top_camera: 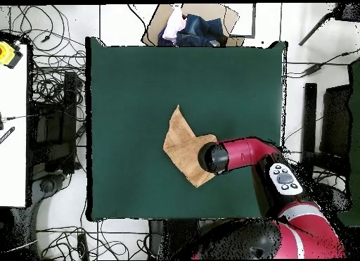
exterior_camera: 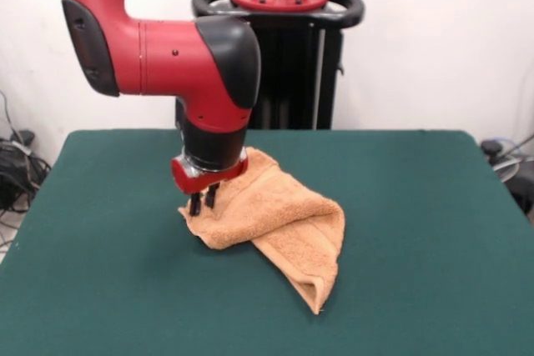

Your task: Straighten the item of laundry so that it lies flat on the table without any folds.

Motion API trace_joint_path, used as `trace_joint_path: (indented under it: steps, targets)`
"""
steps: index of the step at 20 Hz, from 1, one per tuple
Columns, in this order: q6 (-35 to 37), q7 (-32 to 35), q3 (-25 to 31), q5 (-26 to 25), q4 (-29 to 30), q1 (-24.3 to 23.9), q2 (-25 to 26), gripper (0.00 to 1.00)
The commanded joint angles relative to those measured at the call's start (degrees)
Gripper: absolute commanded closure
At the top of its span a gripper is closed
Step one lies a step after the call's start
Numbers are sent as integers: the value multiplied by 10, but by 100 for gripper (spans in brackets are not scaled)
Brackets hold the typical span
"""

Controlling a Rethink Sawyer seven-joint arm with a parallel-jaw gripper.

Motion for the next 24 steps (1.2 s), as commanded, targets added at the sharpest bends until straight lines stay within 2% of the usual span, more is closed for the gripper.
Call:
trace_joint_path:
  steps: [1, 15, 18, 21, 24]
  targets:
    - [-137, 87, 3, -25, -62, -16, 121, 100]
    - [-150, 105, -15, -35, -64, 0, 120, 100]
    - [-153, 138, -44, -45, -54, 33, 100, 100]
    - [-138, 169, -71, -37, -22, 73, 53, 100]
    - [-149, 239, -133, -33, 1, 157, 21, 100]
